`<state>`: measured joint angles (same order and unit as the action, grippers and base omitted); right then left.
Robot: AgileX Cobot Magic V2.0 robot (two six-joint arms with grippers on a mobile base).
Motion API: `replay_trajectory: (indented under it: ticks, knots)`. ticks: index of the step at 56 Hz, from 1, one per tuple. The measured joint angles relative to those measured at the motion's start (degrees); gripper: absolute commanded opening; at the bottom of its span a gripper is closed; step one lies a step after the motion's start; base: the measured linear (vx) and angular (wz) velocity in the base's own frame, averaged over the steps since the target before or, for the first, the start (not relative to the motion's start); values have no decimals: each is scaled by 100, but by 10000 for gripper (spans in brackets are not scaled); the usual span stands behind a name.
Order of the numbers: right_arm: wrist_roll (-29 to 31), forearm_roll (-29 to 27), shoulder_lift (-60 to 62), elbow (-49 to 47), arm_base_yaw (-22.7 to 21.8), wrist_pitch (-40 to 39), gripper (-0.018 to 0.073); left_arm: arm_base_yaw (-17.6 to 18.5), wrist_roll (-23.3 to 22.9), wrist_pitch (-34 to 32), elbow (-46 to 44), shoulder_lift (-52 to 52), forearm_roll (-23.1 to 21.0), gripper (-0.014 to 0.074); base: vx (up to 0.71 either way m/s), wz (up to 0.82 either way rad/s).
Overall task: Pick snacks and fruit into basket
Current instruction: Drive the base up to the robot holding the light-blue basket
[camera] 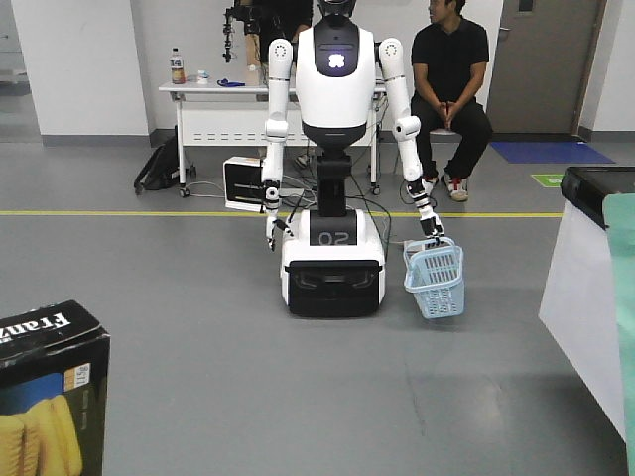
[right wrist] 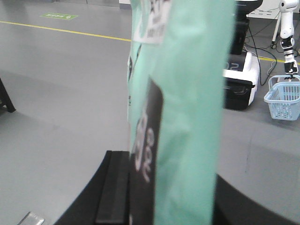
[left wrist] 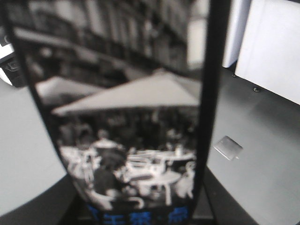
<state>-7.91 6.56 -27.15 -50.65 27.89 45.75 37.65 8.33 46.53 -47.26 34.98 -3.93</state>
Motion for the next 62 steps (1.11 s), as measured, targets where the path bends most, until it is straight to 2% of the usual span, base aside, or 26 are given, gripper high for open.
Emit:
replay_trajectory:
  ticks: [62]
  knots:
    - [11,0,0,0,0,0,-7,0,0,0,0,0,0,-8,52,-1]
